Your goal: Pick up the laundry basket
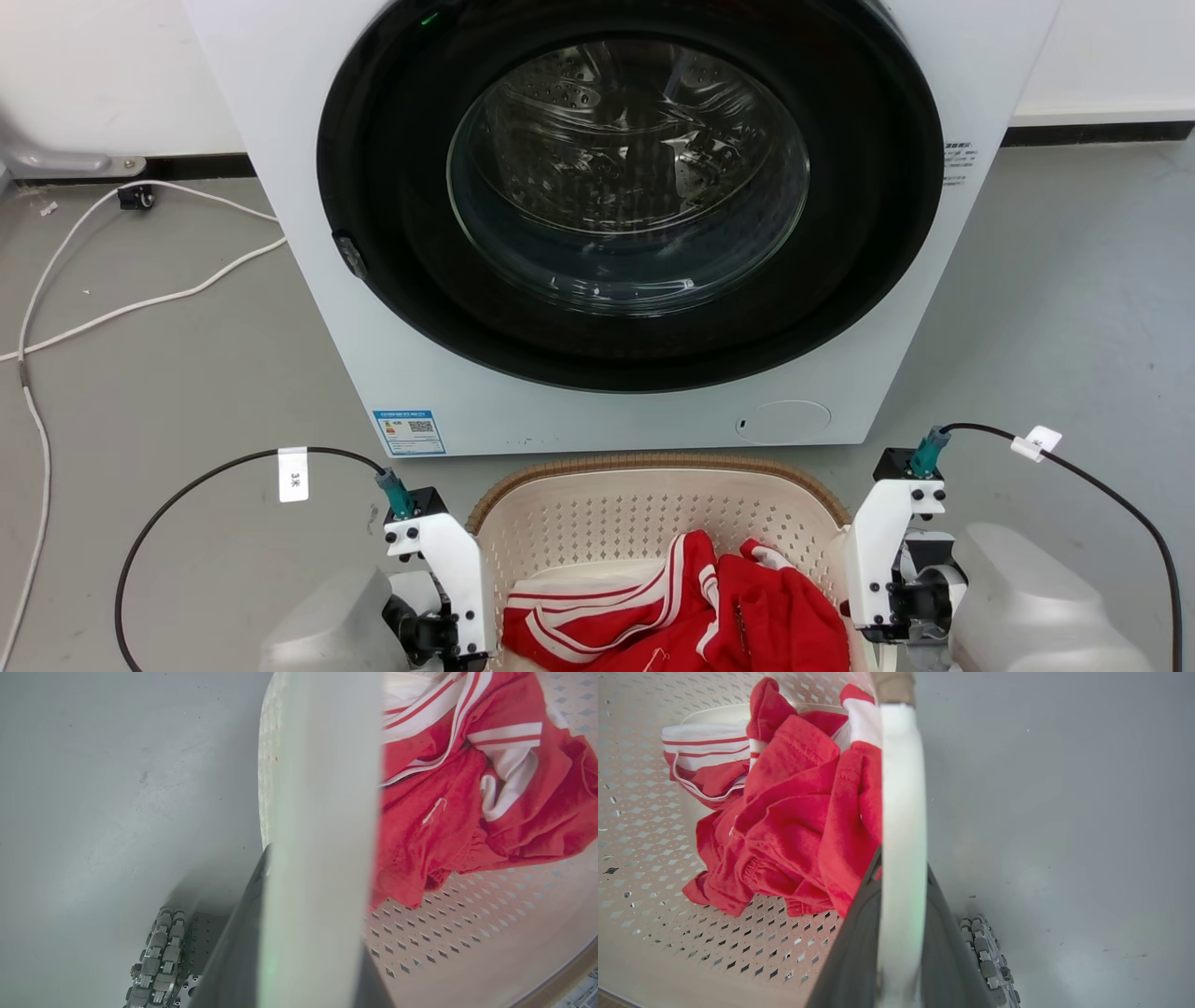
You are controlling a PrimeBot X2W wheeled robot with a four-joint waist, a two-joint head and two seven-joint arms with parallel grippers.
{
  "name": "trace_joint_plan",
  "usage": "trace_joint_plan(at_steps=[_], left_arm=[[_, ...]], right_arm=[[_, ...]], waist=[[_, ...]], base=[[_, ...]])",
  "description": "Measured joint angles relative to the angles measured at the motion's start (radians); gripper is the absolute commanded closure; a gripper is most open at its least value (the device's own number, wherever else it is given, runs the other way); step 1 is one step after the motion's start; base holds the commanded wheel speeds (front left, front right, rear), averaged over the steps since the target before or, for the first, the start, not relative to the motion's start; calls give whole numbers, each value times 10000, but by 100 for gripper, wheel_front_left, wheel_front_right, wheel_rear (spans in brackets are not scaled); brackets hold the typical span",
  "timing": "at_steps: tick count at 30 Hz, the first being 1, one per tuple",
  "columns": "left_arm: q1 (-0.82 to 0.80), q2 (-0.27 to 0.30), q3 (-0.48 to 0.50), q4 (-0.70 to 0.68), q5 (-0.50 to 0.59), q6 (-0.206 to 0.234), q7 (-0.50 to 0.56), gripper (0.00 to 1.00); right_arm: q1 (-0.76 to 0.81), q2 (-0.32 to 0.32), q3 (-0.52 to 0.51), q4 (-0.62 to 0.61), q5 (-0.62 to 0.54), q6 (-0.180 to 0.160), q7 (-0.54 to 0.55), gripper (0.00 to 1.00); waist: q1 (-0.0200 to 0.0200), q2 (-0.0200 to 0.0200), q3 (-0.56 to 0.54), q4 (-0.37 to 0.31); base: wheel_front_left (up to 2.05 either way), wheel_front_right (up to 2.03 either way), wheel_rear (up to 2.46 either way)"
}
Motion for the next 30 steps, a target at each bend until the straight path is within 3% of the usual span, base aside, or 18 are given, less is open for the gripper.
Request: trace_joint_plan(at_steps=[30], left_arm=[[12, 15, -182, -10, -240, 0, -134, 100]], right_arm=[[-73, 8, -19, 35, 15, 0, 251, 100]], waist=[[0, 0, 42, 30]], base=[[0, 0, 0]])
